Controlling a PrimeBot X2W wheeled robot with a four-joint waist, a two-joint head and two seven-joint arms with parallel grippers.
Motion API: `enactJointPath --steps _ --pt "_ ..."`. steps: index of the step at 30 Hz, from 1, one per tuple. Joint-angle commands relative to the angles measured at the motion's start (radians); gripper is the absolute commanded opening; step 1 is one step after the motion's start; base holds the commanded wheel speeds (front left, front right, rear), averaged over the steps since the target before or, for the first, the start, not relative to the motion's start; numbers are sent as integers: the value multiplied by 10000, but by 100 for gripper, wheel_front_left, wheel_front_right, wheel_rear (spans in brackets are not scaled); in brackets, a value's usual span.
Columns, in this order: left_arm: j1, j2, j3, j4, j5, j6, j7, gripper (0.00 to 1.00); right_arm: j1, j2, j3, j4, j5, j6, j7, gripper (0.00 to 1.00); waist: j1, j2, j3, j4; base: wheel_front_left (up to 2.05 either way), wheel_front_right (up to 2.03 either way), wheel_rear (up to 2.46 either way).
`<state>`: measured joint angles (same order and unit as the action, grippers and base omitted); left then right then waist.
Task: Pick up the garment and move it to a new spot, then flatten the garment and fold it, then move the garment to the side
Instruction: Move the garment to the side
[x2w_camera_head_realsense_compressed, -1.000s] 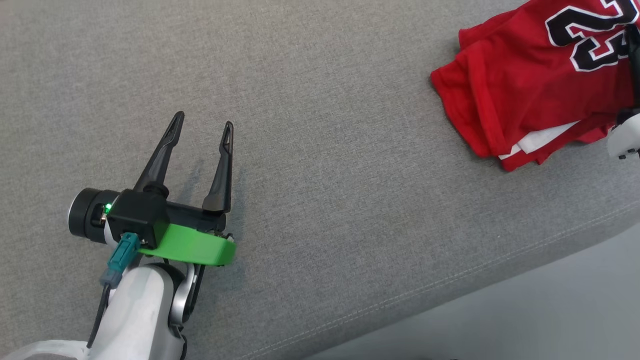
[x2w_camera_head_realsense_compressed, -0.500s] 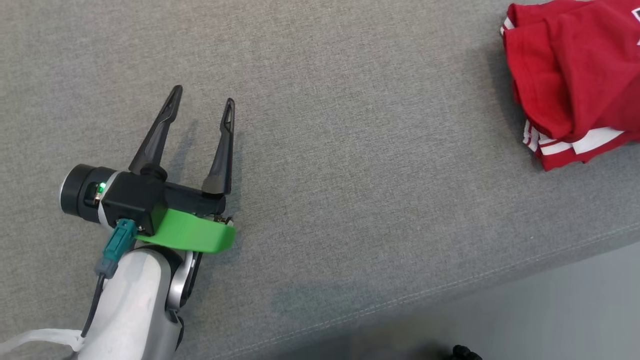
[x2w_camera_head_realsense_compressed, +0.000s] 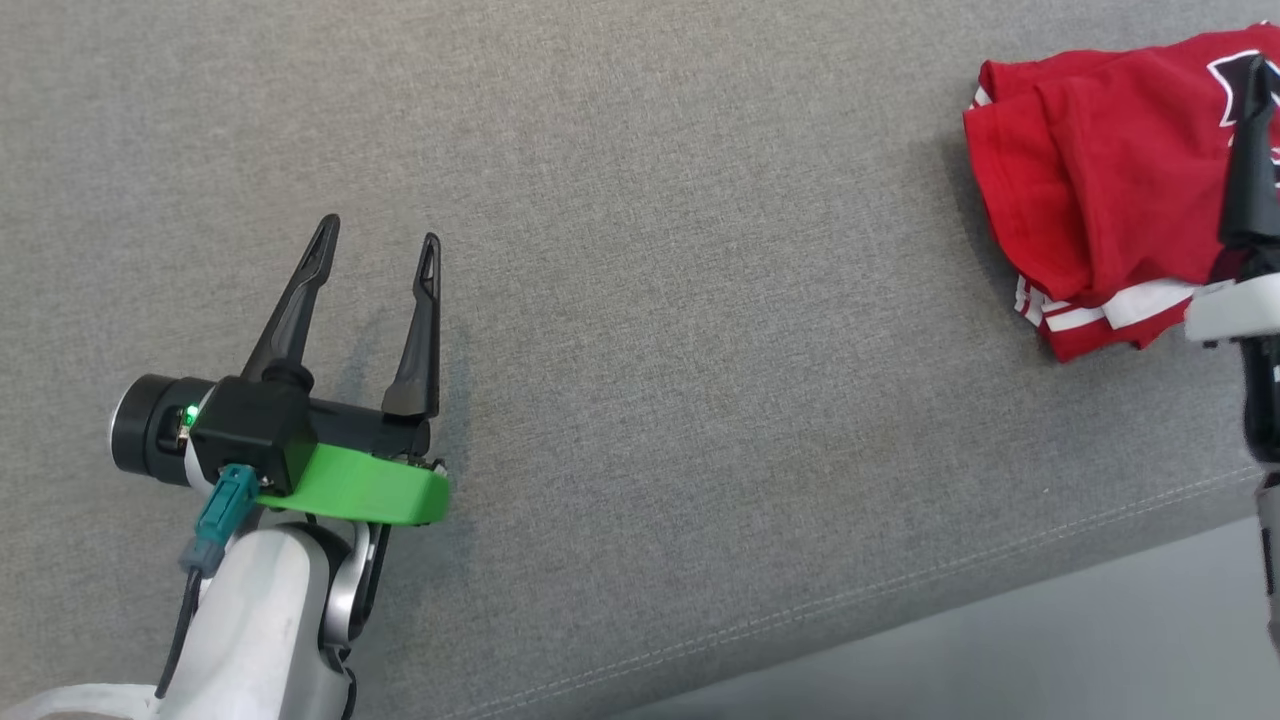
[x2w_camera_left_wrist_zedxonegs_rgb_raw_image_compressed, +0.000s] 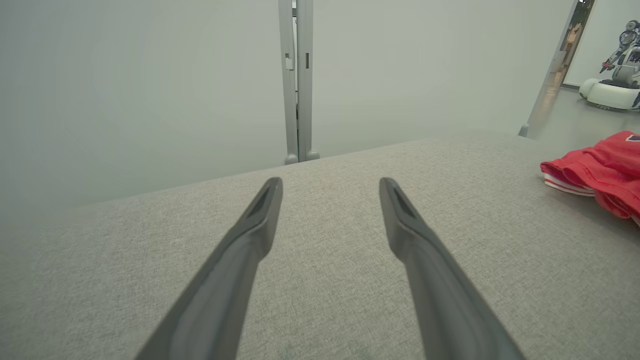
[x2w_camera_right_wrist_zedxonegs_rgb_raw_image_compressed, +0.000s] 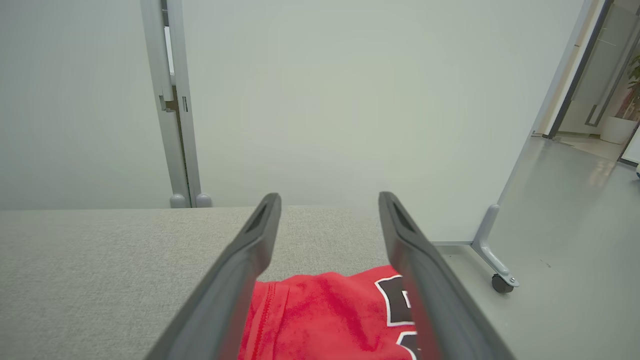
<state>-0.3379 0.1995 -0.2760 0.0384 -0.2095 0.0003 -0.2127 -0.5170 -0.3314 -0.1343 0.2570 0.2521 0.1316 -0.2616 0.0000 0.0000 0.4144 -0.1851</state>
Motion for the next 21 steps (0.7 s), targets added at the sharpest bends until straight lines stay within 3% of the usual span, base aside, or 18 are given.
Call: enactJointPath --steps 1,8,21 --pt "192 19 57 47 -114 85 -86 100 506 285 126 -593 35 -20 -33 100 0 0 -505 265 0 0 0" --pt "814 -84 305 155 -373 315 -294 100 2436 1580 1000 -2314 93 -18 -33 100 0 0 -1506 985 0 0 0" --pt "2138 70 598 174 -647 542 -441 100 4273 2421 1107 -2617 -619 -18 304 100 0 0 -2845 1807 0 0 0"
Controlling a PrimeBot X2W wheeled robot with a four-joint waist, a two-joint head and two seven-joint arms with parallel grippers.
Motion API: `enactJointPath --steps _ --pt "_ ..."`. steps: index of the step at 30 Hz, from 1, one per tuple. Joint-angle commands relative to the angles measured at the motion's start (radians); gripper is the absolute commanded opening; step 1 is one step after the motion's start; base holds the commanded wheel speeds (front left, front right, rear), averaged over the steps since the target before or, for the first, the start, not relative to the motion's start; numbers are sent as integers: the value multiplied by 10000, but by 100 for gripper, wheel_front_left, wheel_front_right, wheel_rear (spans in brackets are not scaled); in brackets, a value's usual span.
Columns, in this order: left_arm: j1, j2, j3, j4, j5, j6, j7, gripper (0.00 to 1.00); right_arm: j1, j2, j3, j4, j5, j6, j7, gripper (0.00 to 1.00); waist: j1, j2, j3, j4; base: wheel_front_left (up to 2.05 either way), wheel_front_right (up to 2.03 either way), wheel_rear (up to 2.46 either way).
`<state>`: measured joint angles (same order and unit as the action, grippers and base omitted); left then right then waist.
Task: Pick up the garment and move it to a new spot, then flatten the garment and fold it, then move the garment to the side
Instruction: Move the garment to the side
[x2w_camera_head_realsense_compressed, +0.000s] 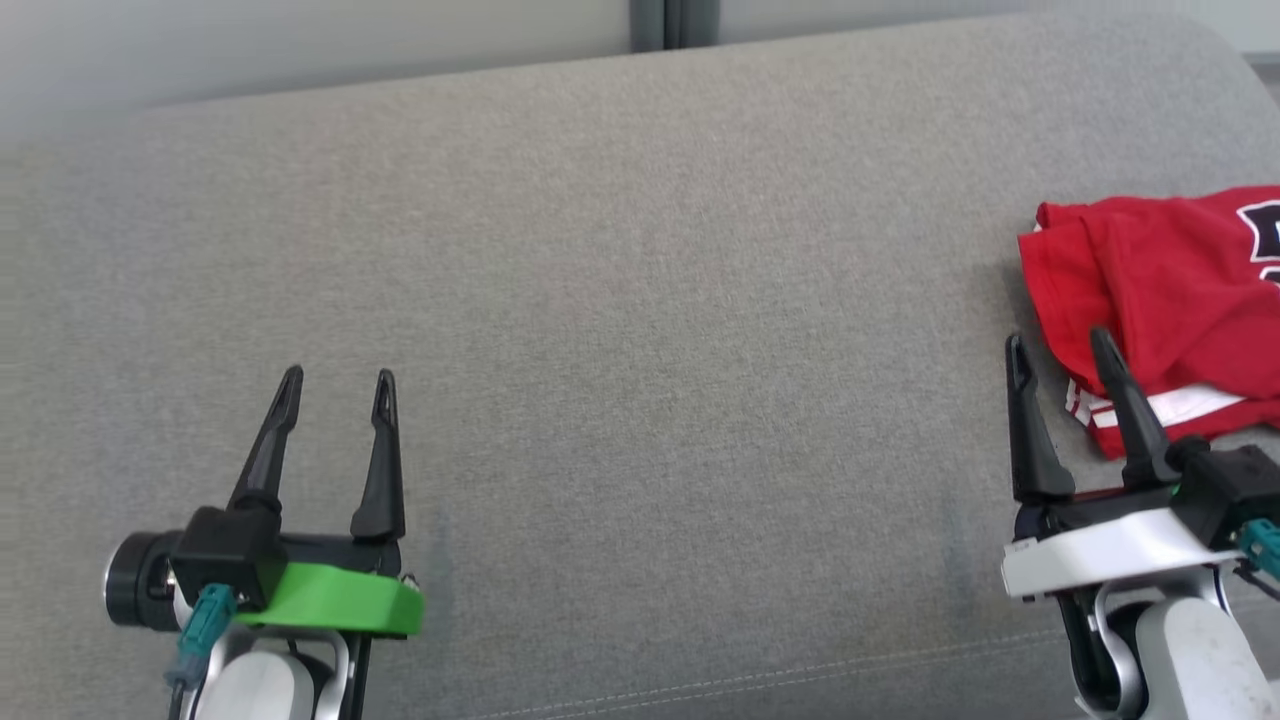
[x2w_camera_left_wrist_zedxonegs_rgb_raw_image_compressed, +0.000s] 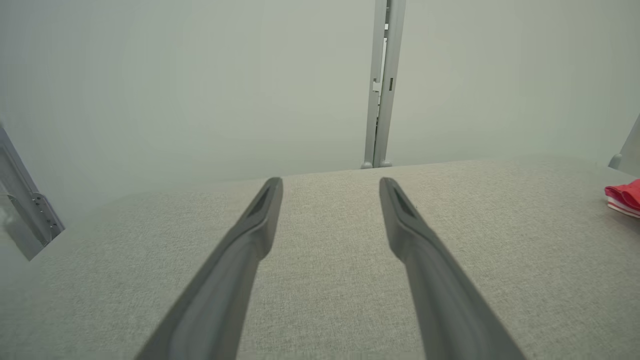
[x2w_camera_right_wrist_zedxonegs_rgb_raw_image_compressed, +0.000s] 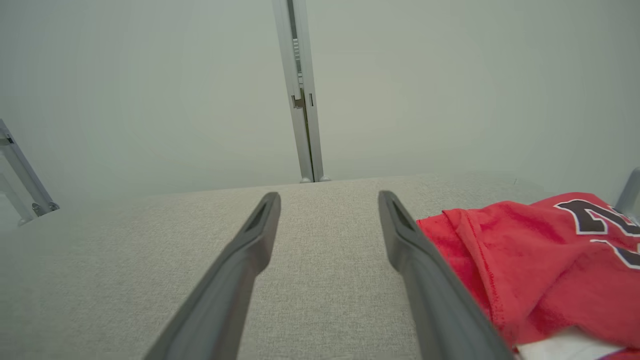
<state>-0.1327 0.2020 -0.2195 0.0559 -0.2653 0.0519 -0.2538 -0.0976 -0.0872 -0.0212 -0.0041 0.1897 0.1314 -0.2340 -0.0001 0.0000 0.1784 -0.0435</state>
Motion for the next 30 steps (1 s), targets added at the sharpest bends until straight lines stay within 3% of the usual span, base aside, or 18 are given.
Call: enactJointPath --steps 1,15,30 --pt "198 51 36 -5 -101 34 -41 100 207 1 -64 37 -24 -16 55 100 1 0 -583 429 0 0 0" --pt "1305 222 -11 108 -178 138 -16 100 1584 225 -364 -3 -415 -16 528 100 1 0 -1770 721 0 0 0" --pt "1739 305 -201 -43 -279 232 232 100 2064 294 -575 -555 -653 -16 870 100 1 0 -1942 880 0 0 0"
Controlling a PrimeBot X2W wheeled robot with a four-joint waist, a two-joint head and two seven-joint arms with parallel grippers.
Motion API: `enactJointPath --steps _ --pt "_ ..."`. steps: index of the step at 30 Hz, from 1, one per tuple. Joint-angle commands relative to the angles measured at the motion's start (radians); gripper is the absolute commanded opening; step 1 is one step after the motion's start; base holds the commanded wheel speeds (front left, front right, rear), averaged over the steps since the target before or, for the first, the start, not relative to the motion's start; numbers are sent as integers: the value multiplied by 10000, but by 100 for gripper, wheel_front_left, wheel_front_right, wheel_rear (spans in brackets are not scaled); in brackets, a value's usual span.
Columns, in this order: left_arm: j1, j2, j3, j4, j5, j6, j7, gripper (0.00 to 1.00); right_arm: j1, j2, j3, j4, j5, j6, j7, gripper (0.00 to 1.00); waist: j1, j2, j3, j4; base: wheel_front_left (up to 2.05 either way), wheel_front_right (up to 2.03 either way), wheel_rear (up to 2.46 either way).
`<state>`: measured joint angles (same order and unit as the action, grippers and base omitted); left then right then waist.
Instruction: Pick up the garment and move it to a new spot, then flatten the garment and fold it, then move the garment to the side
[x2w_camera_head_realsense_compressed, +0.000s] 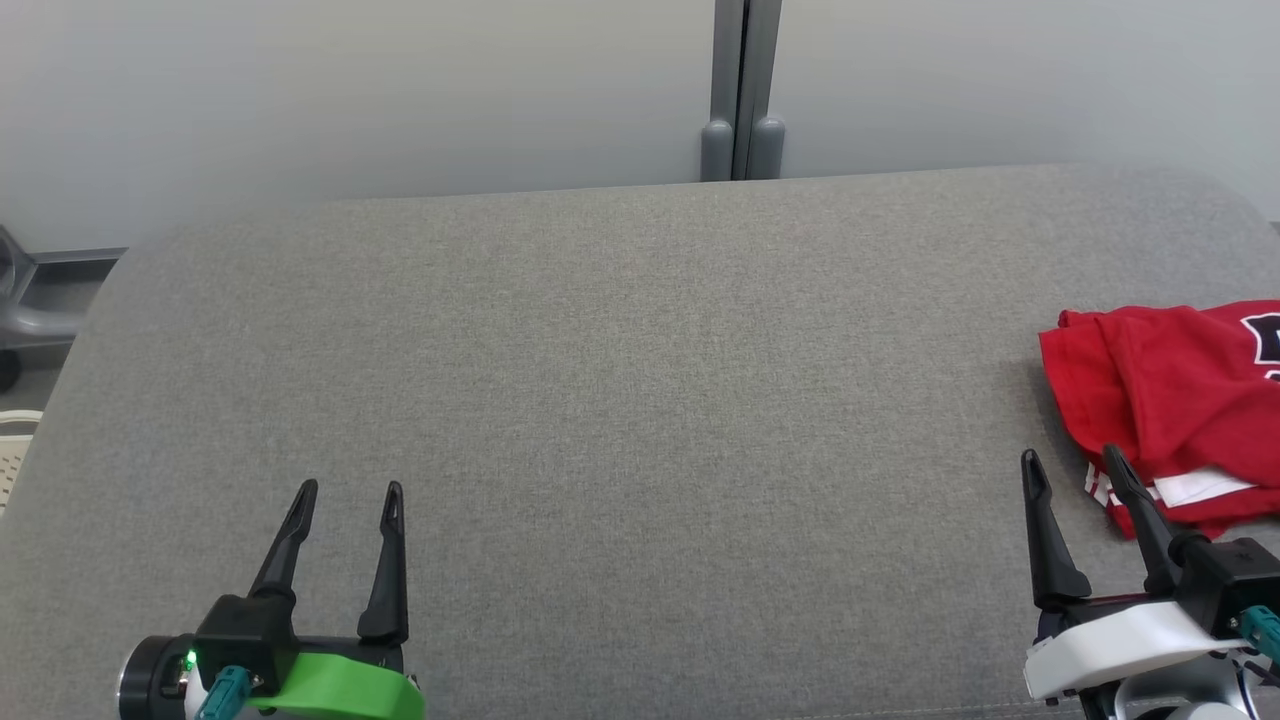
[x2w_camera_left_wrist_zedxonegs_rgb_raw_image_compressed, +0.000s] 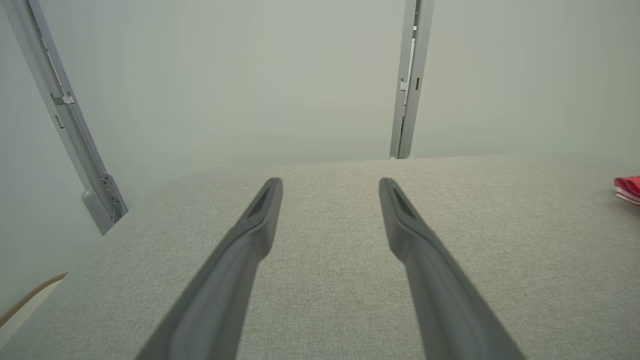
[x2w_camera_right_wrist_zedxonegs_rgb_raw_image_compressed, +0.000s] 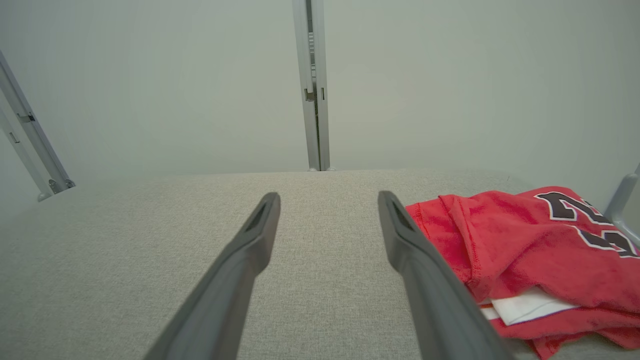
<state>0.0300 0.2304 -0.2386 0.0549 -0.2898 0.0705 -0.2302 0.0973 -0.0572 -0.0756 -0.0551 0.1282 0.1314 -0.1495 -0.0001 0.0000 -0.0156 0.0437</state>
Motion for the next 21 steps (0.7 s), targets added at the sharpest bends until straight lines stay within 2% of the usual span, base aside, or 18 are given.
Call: enactJointPath --steps 1,21 --pt "122 20 -10 -40 -50 60 1 100 149 0 -51 -76 -34 -16 36 100 1 0 -5 15 0 0 0" --pt "48 61 -143 -58 -210 147 154 100 263 36 -125 -273 51 -16 155 100 1 0 31 -6 0 0 0"
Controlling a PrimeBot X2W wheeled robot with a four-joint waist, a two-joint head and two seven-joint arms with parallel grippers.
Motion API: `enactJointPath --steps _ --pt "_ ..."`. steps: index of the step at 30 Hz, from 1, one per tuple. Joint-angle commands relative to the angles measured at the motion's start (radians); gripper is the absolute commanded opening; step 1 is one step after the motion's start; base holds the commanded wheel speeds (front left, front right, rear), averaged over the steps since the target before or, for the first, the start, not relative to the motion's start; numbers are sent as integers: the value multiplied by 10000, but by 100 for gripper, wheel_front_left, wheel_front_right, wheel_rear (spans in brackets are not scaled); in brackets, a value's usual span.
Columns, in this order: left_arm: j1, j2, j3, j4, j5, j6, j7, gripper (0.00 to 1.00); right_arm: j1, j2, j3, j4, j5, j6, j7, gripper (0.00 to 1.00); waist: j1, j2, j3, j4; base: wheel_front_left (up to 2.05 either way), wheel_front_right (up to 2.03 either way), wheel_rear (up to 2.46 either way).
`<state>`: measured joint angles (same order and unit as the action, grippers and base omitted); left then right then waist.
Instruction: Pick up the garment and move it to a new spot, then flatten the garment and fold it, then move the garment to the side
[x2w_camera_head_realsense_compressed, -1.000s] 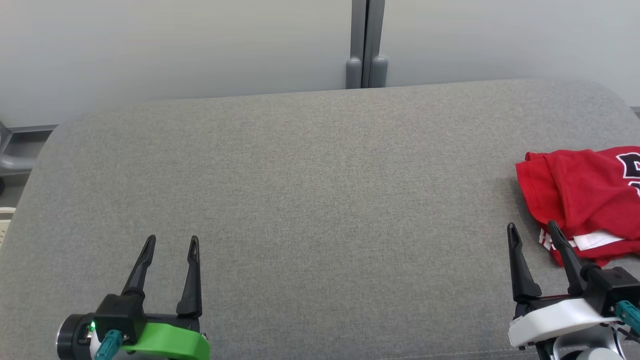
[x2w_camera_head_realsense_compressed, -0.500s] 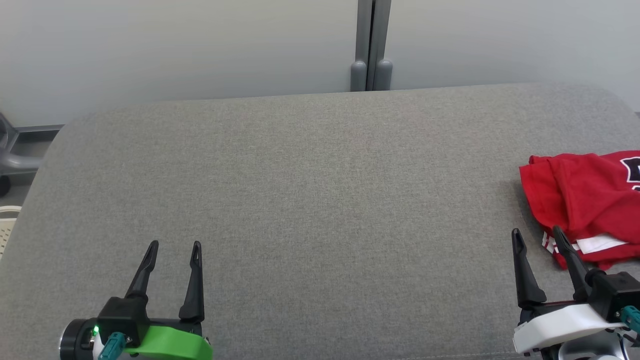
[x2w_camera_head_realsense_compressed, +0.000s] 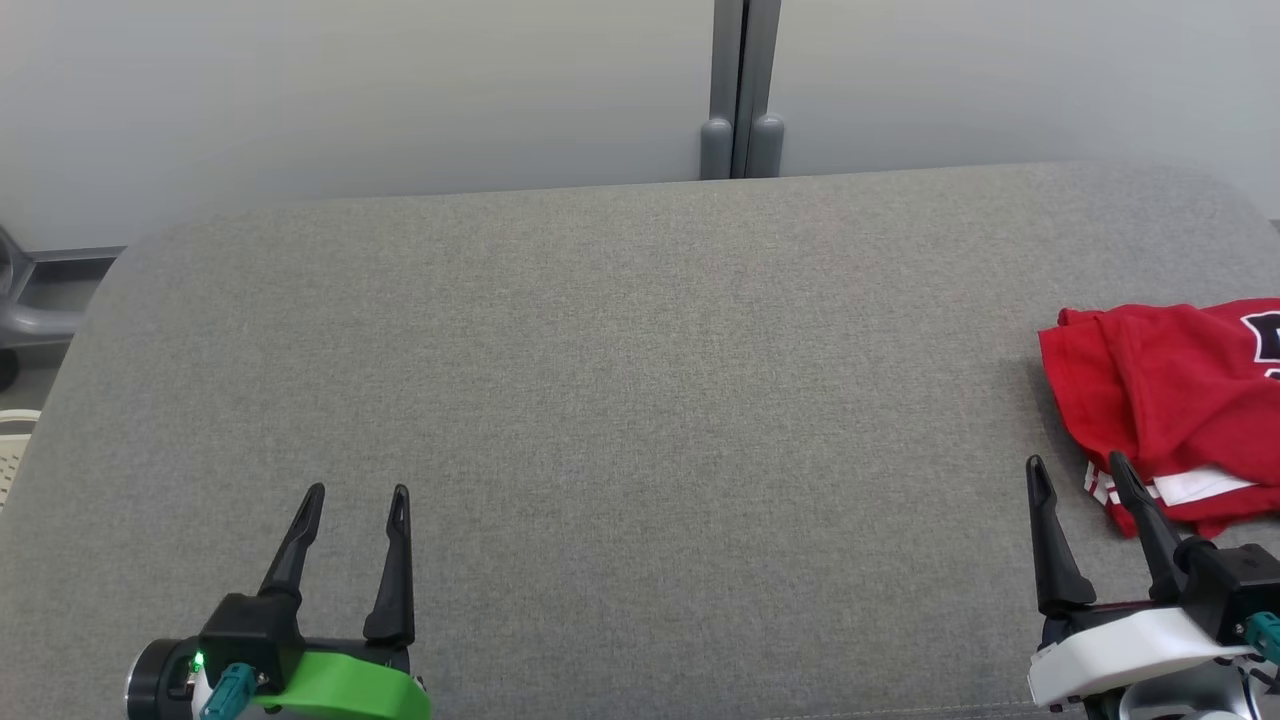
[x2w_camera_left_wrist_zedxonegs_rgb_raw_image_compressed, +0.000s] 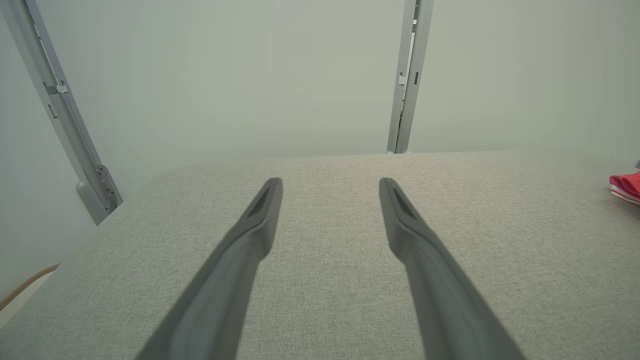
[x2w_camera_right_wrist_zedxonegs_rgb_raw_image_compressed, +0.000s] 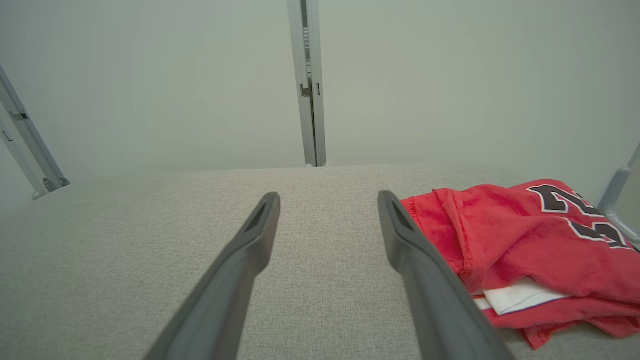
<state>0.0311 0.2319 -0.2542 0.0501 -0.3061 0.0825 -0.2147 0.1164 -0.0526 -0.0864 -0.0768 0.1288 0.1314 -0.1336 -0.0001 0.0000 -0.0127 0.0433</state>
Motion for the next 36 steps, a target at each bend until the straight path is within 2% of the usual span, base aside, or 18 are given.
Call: enactJointPath --steps 1,4,5,7,25,36 --pt "26 42 7 -16 -72 1 2 100 75 -10 -21 -64 53 -16 -7 100 1 0 10 -1 0 0 0" --pt "-23 60 -20 -41 -52 11 -43 100 90 -7 -53 -75 53 -16 -17 100 1 0 34 12 0 0 0" --pt "4 -12 -38 -9 -62 -8 11 0 7 6 -18 4 8 0 -5 0 1 0 35 9 0 0 0" --pt "79 -54 -79 74 -155 -27 19 0 78 32 41 86 105 0 -12 0 1 0 36 5 0 0 0" --pt "947 -332 174 -736 -3222 -525 311 0 943 -212 -292 -508 4105 -2 664 0 1 0 52 -59 0 0 0" --pt "1365 -484 302 -1121 -4625 -762 465 0 1308 -131 -610 -738 5837 -3 1211 0 1 0 61 -95 0 0 0"
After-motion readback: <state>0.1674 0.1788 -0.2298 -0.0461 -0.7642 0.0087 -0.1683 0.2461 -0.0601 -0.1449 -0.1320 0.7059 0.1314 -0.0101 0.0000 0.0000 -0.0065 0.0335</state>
